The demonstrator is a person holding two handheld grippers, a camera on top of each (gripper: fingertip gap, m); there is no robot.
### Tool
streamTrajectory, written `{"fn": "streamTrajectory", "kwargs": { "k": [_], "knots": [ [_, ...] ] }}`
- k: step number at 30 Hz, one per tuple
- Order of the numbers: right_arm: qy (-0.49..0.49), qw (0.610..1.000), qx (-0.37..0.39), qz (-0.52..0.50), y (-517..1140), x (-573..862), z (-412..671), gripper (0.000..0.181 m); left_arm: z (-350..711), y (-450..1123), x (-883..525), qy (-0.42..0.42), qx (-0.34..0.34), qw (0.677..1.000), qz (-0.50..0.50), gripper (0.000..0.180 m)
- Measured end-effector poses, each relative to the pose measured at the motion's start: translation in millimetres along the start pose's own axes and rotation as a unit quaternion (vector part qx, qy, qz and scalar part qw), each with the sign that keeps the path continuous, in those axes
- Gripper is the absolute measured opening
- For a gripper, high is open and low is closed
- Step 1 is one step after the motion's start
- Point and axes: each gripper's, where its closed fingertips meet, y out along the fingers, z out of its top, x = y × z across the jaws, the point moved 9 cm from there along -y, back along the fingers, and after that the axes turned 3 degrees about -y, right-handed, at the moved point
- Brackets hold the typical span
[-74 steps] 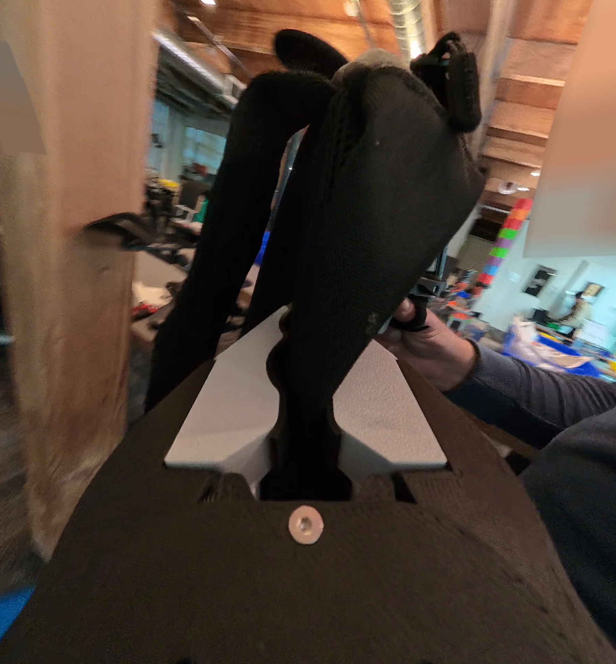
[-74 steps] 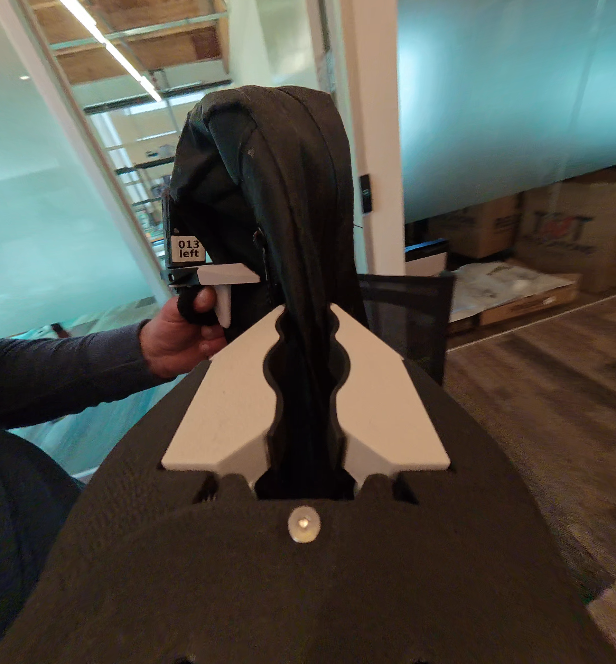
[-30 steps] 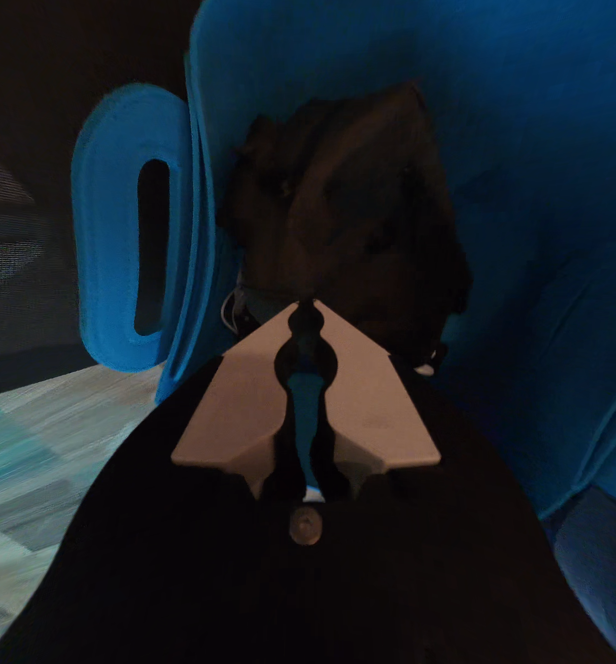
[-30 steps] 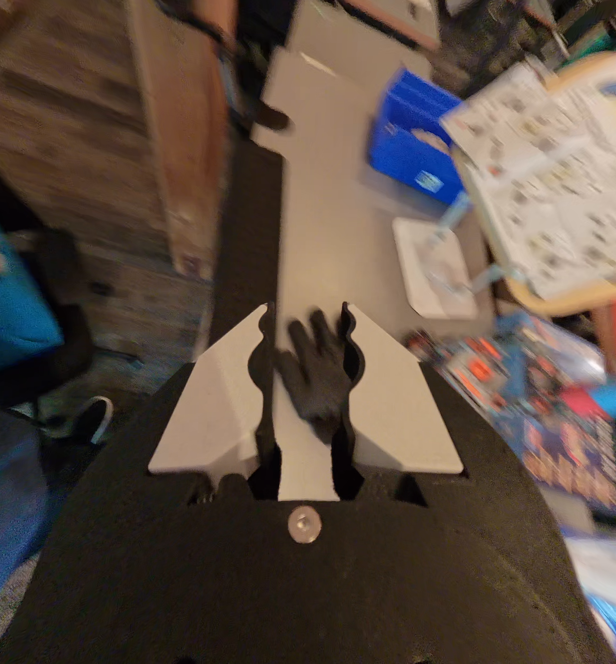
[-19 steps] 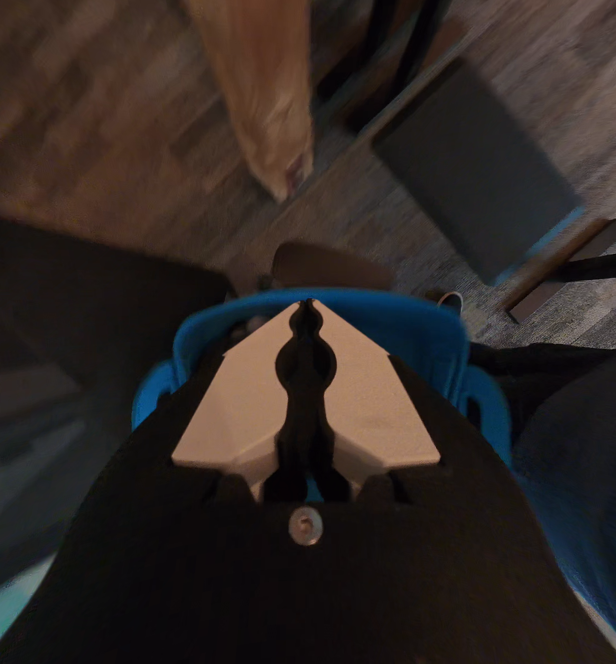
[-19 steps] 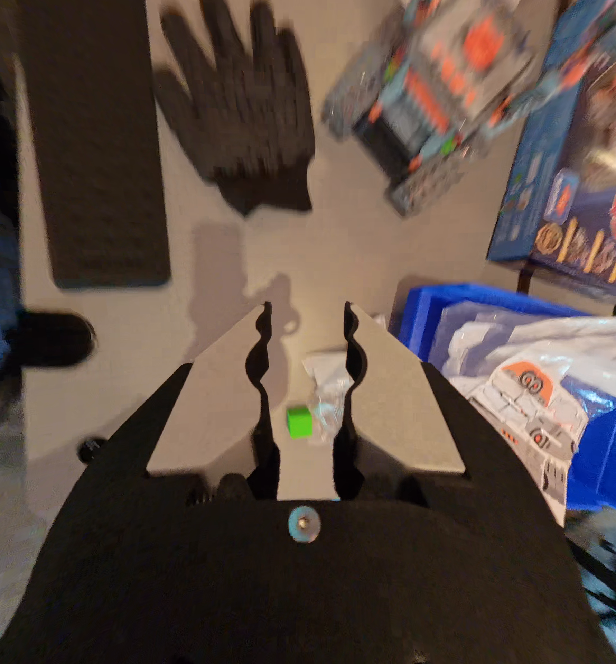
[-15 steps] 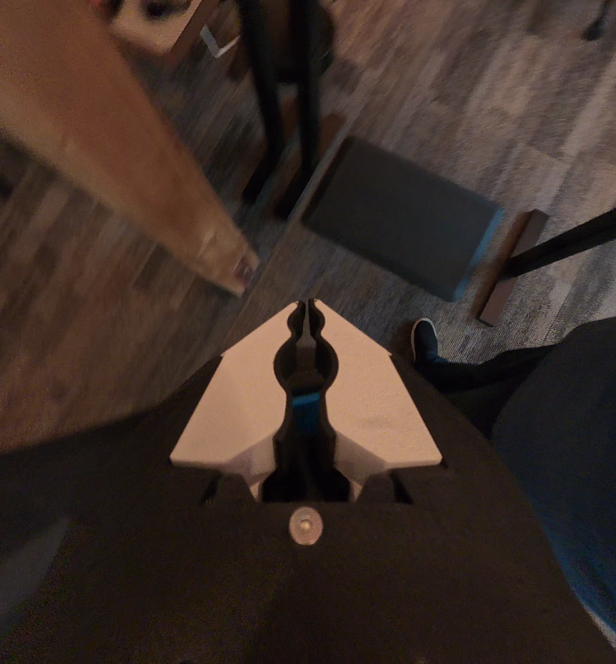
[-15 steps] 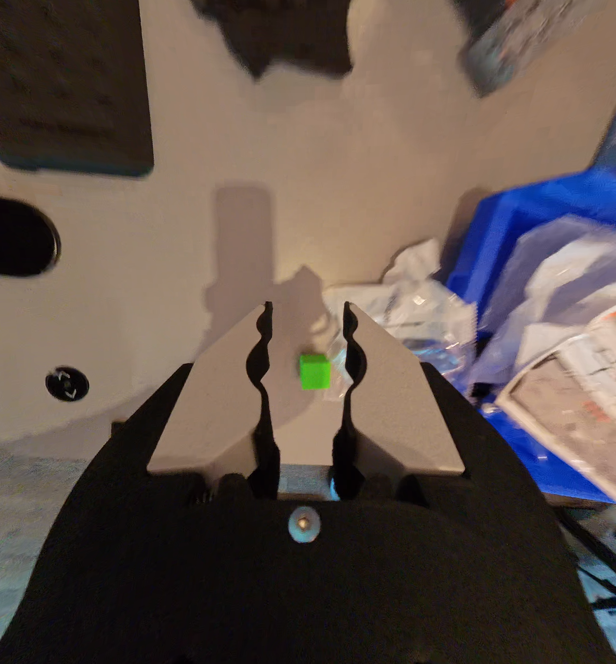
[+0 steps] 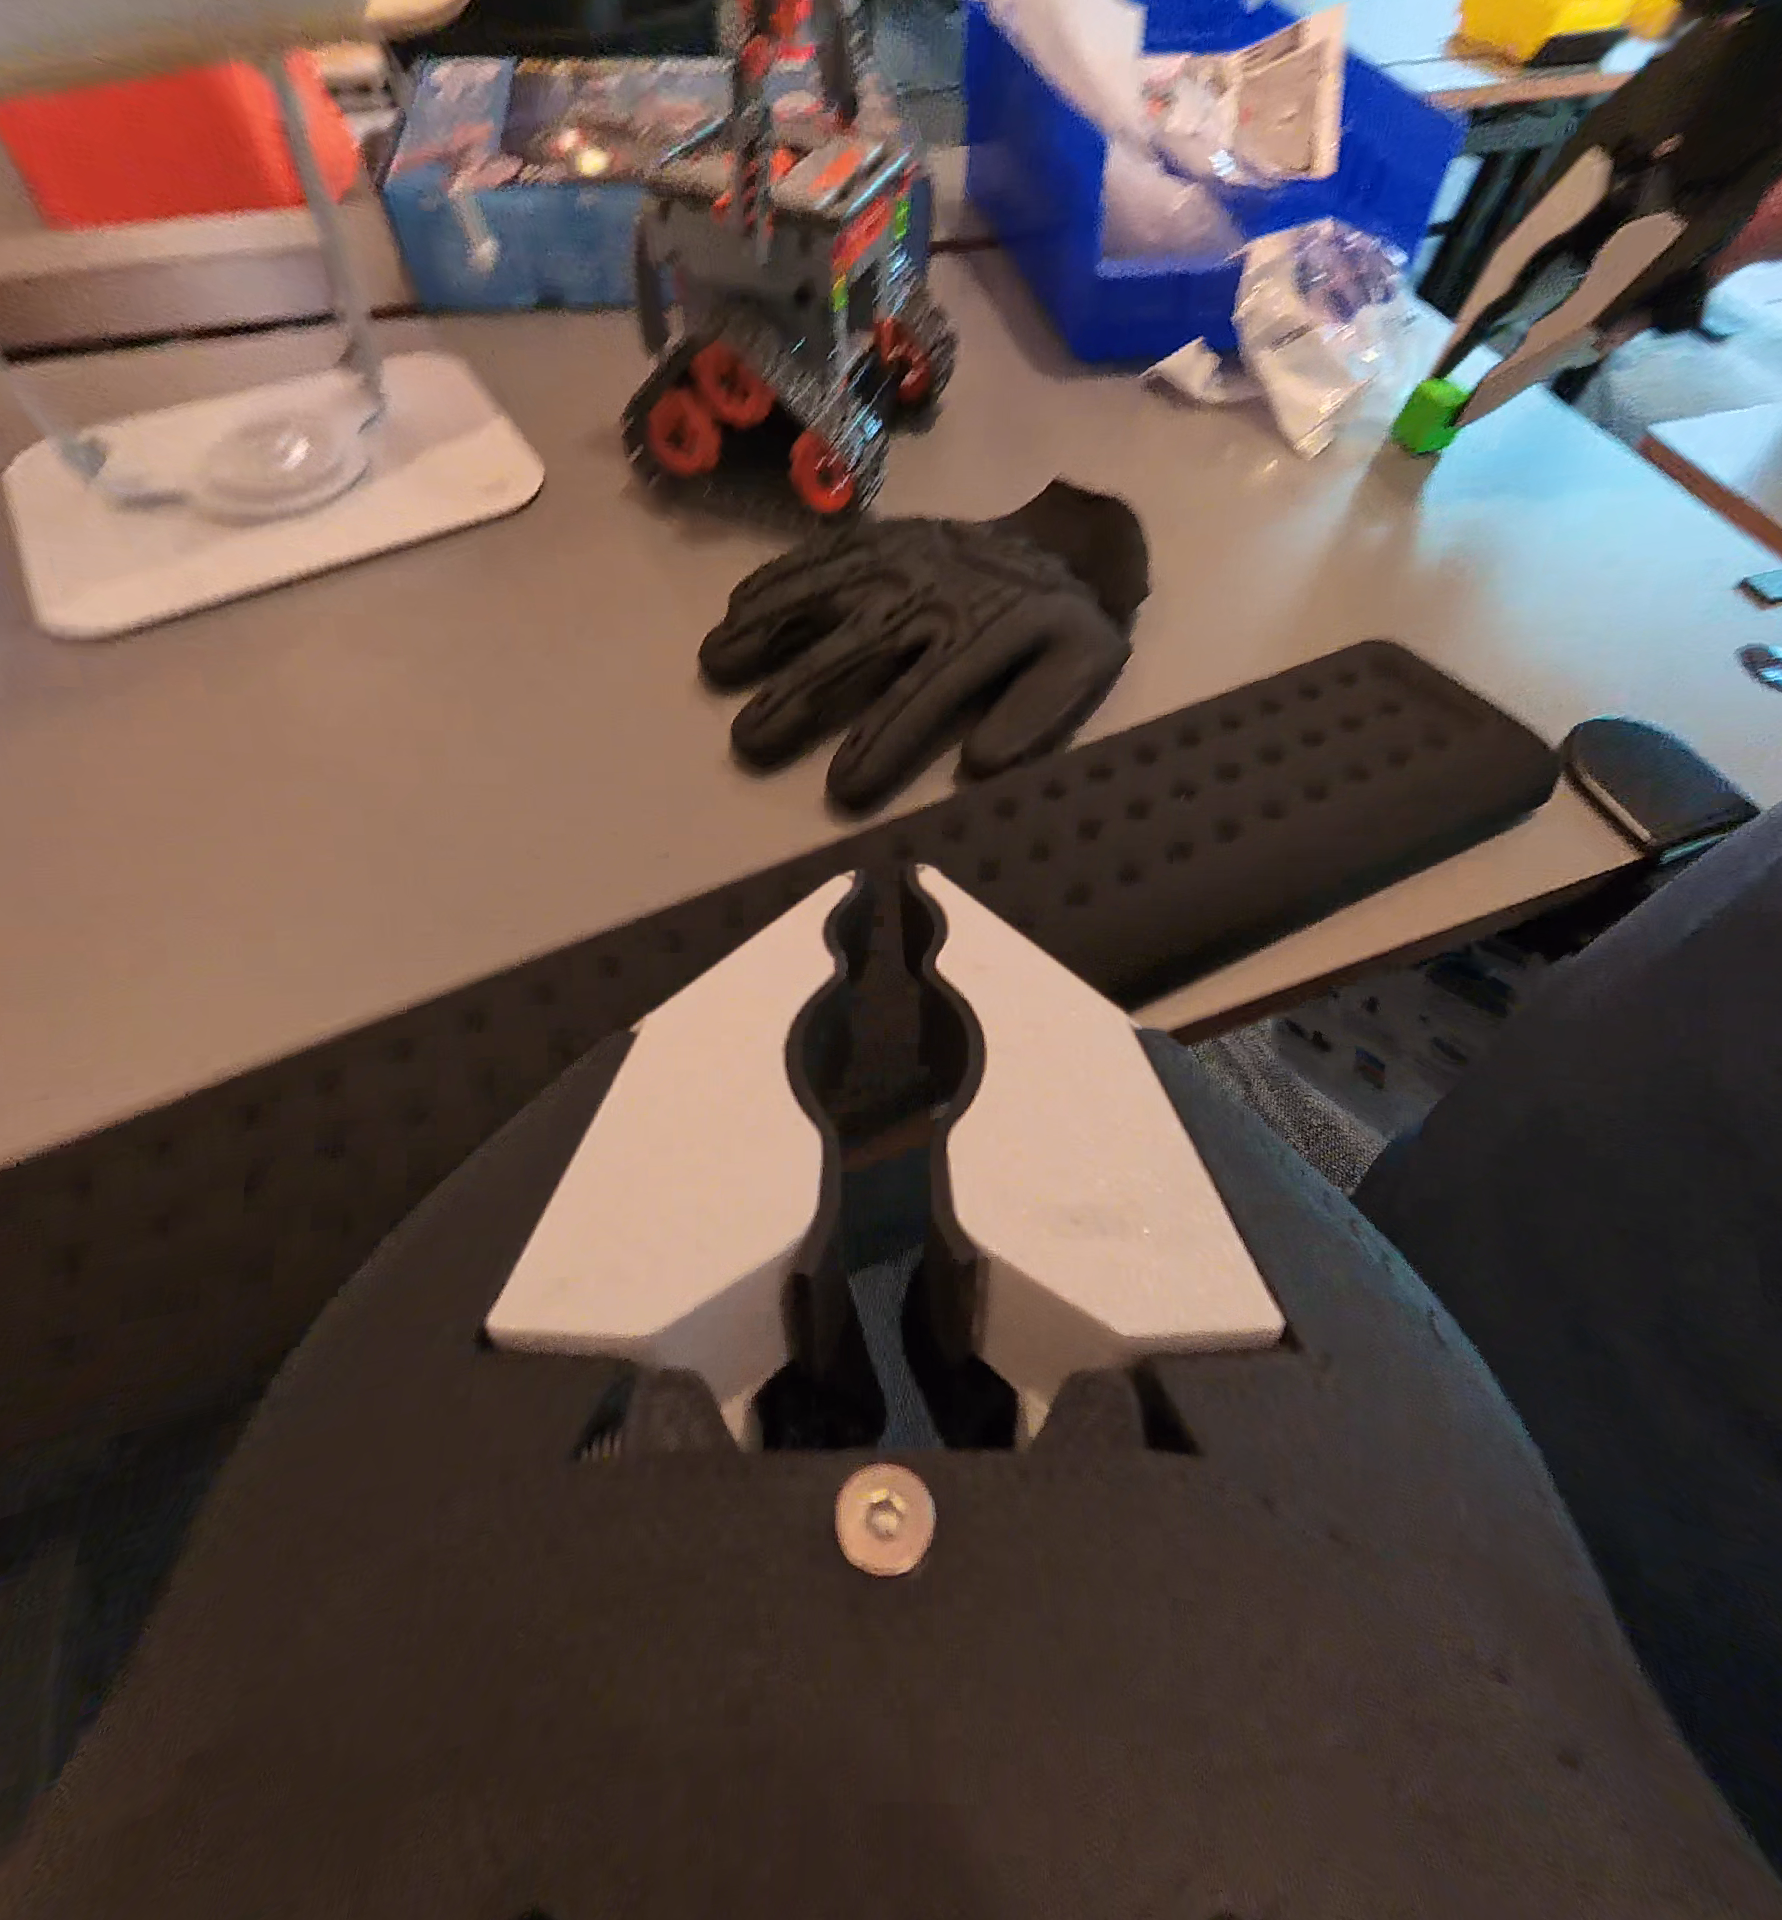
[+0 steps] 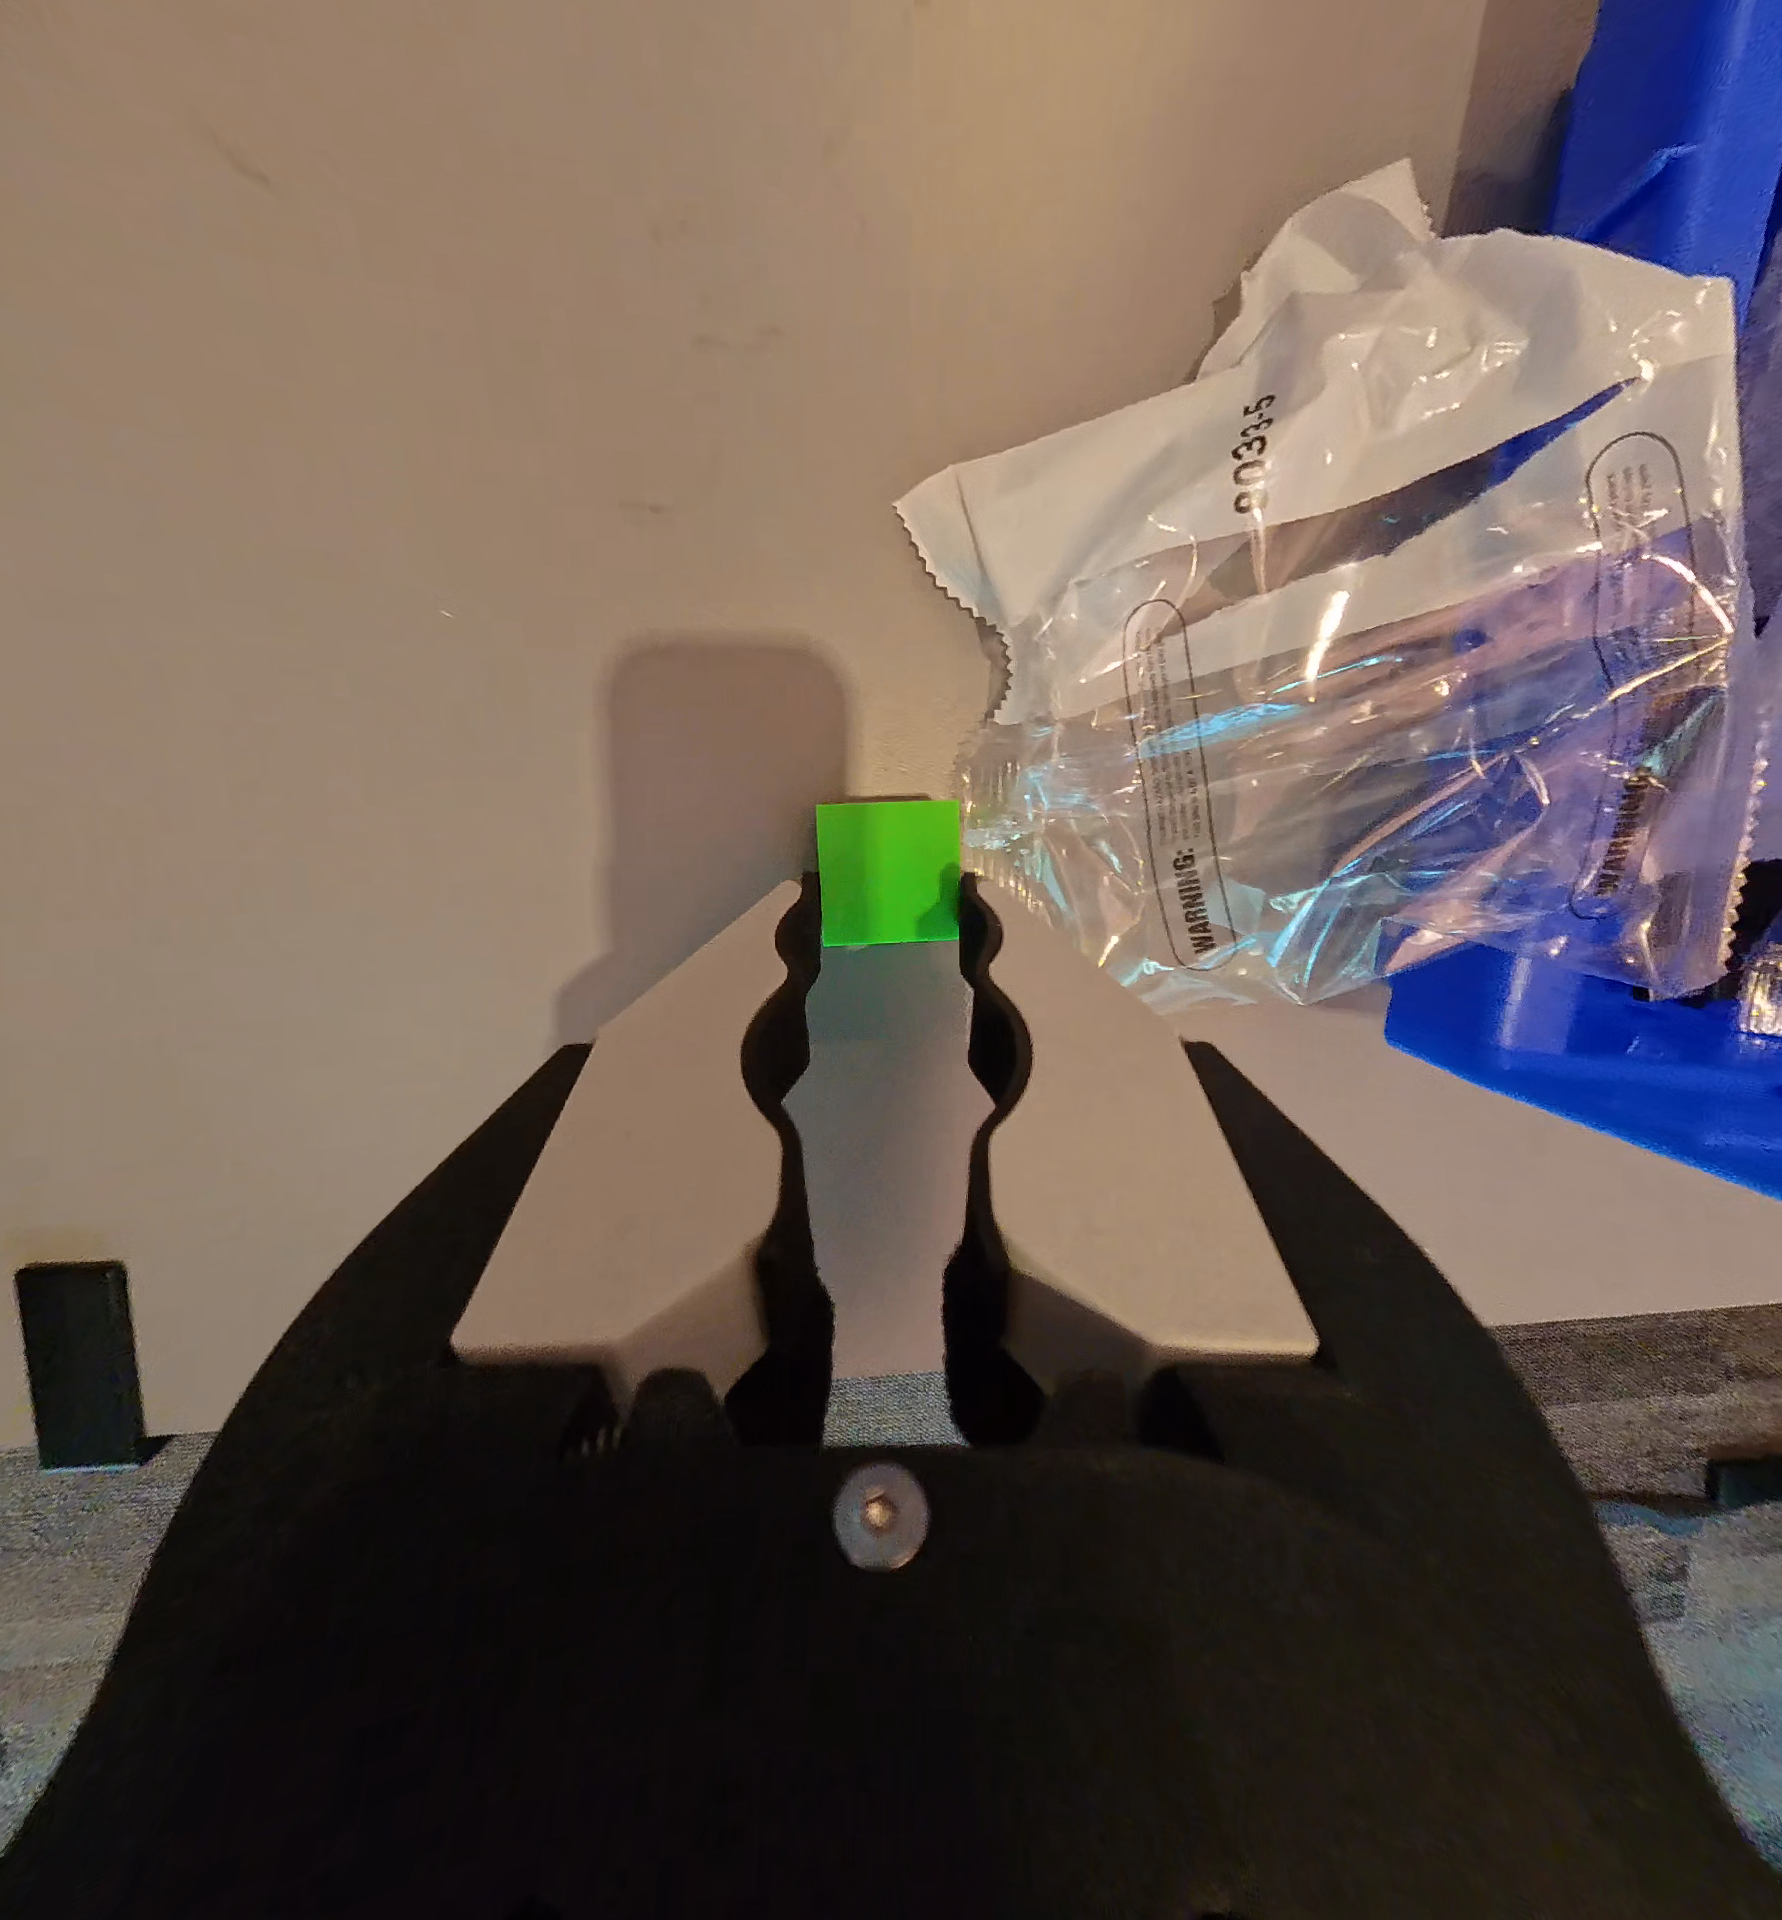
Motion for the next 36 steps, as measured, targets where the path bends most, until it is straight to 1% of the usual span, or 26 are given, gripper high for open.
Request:
{"fn": "streamTrajectory", "kwargs": {
  "k": [2, 5, 11, 13, 16, 18, 21, 24, 25, 27, 30, 31, 36],
  "knots": [
    [0.005, 1.0, 0.008, 0.004, -6, -3, 3, 0.025, 16, 16, 2, 0.023, 0.01, 1.0, -0.018, 0.003],
    [0.015, 0.999, 0.041, 0.008, -30, -6, 23, 0.024, 38, 39, 4, 0.044, 0.029, 0.997, -0.056, 0.003],
    [0.012, 0.991, 0.129, -0.011, -112, 9, 118, 0.024, 78, 91, -16, 0.092, 0.056, 0.992, -0.069, 0.007],
    [0.006, 0.988, 0.152, -0.022, -143, 21, 157, 0.024, 94, 108, -30, 0.093, 0.072, 0.991, -0.069, 0.002],
    [-0.024, 0.982, 0.182, -0.052, -189, 35, 217, 0.024, 118, 135, -50, 0.067, 0.101, 0.986, -0.113, 0.002],
    [-0.045, 0.979, 0.178, -0.089, -217, 48, 255, 0.025, 130, 154, -62, 0.065, 0.107, 0.984, -0.129, 0.0],
    [-0.064, 0.977, 0.162, -0.123, -248, 73, 305, 0.024, 139, 189, -79, 0.081, 0.078, 0.985, -0.134, 0.0],
    [-0.091, 0.979, 0.142, -0.113, -267, 95, 348, 0.025, 137, 222, -90, 0.116, 0.056, 0.984, -0.125, 0.0],
    [-0.102, 0.98, 0.131, -0.108, -270, 101, 361, 0.025, 136, 229, -92, 0.117, 0.05, 0.983, -0.132, 0.0],
    [-0.119, 0.982, 0.112, -0.095, -275, 114, 384, 0.025, 134, 235, -92, 0.134, 0.069, 0.98, -0.132, 0.0],
    [-0.125, 0.985, 0.081, -0.081, -275, 133, 413, 0.025, 117, 246, -95, 0.213, 0.069, 0.973, -0.054, 0.0],
    [-0.125, 0.986, 0.07, -0.081, -274, 140, 422, 0.025, 113, 248, -95, 0.225, 0.079, 0.97, -0.049, 0.0],
    [-0.115, 0.992, 0.029, -0.042, -269, 165, 452, 0.025, 107, 250, -96, 0.215, 0.102, 0.968, -0.082, 0.0]
  ]
}}
